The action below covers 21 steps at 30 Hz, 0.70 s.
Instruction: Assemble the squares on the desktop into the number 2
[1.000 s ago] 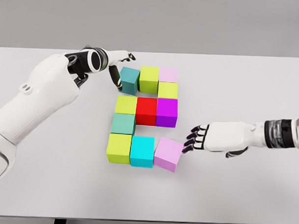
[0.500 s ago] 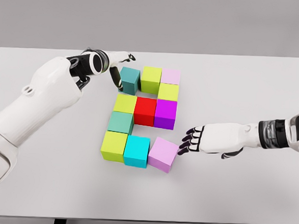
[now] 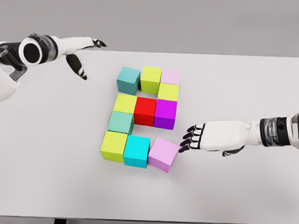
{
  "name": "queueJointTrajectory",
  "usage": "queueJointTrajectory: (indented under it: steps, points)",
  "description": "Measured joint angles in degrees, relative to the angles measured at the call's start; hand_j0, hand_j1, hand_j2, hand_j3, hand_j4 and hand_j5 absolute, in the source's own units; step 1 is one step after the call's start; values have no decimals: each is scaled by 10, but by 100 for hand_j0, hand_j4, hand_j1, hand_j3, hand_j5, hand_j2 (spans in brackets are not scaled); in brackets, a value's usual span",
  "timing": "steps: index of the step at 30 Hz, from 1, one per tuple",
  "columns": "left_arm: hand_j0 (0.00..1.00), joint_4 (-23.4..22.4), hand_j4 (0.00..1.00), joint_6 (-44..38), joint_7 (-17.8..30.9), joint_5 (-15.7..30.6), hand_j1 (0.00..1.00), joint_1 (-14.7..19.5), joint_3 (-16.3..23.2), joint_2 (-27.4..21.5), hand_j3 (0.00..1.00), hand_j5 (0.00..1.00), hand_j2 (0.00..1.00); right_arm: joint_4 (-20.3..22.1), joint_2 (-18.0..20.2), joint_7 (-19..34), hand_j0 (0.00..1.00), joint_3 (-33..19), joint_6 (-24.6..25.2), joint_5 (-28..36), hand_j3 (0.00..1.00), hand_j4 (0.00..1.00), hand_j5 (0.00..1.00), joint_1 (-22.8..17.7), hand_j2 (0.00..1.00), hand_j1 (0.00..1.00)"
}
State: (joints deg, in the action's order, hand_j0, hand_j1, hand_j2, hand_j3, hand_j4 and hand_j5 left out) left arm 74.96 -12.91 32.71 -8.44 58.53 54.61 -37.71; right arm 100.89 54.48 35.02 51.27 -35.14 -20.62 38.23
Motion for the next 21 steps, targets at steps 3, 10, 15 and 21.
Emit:
queueJointTrajectory:
  steps: [3, 10, 15, 21]
  points:
    - [100, -5, 100, 180, 2, 64, 100, 24, 41, -130, 100, 100, 100, 0, -1, 0, 100, 0, 0, 0, 100, 100, 100, 3, 100, 100]
    - [100, -44, 100, 446, 1, 9, 100, 25, 71, -178, 100, 100, 100, 0, -3, 0, 100, -1, 0, 2, 100, 100, 100, 5, 100, 100]
    - [100, -84, 100, 474, 0, -12, 100, 22, 63, -122, 100, 100, 100, 0, -5, 0, 100, -1, 0, 4, 100, 100, 100, 10, 100, 100]
    - [100, -117, 100, 479, 1, -20, 100, 17, 59, -64, 100, 100, 100, 0, -8, 0, 100, -1, 0, 5, 100, 100, 100, 11, 100, 100]
